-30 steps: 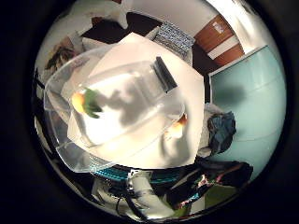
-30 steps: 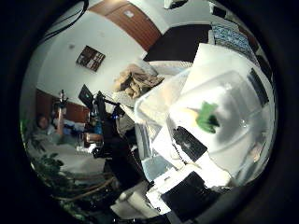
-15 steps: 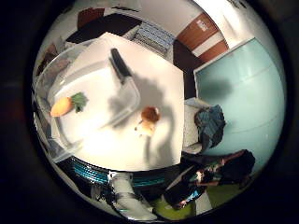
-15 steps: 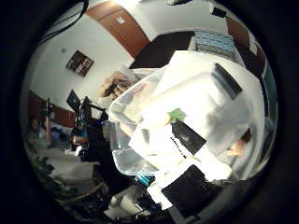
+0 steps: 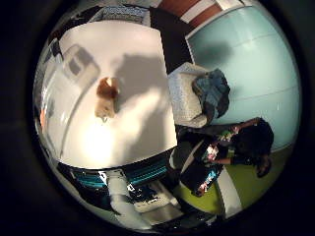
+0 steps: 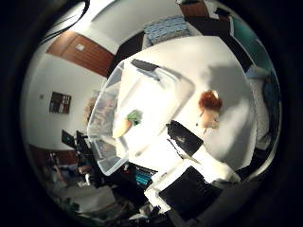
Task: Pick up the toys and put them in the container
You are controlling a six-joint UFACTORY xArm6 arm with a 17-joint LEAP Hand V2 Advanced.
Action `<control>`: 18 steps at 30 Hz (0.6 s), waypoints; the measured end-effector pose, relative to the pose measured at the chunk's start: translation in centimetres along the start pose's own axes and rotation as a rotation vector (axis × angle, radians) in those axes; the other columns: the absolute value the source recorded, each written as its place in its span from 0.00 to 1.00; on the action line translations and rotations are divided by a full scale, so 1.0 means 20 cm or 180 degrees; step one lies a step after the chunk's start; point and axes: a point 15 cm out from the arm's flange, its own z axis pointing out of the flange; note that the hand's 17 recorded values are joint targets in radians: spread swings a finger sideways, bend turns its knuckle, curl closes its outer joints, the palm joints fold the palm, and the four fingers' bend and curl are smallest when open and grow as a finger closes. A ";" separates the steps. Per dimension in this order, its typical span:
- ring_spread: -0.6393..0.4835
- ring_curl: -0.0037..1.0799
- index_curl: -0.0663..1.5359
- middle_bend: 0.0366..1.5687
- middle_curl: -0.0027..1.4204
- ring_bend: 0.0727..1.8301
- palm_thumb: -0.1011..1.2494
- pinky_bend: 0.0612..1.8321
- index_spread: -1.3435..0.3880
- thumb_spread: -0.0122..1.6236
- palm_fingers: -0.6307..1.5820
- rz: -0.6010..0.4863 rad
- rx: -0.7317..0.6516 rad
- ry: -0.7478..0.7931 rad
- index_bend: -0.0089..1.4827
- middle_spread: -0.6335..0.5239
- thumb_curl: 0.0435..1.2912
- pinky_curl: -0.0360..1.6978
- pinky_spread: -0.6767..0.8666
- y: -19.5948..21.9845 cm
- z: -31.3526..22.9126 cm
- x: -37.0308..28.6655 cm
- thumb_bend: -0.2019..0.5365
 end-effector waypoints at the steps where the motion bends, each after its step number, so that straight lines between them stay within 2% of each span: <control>1: 0.75 0.21 0.21 0.16 0.23 0.26 0.57 0.34 0.66 0.68 0.36 0.0017 -0.0034 -0.0019 0.11 0.65 0.29 0.19 0.75 0.00 0.03 0.02 0.24; 8: 0.76 0.20 0.21 0.15 0.23 0.26 0.55 0.34 0.67 0.69 0.35 0.0138 -0.0296 -0.0069 0.11 0.67 0.28 0.18 0.74 0.00 0.27 0.11 0.24; 12: 0.76 0.20 0.21 0.15 0.23 0.26 0.54 0.34 0.67 0.69 0.35 0.0170 -0.0601 -0.0127 0.11 0.67 0.28 0.18 0.74 0.14 0.50 0.10 0.24; 18: 0.75 0.21 0.20 0.16 0.23 0.29 0.48 0.33 0.69 0.70 0.37 0.0251 -0.0626 -0.0121 0.10 0.69 0.26 0.17 0.74 0.15 0.61 0.10 0.23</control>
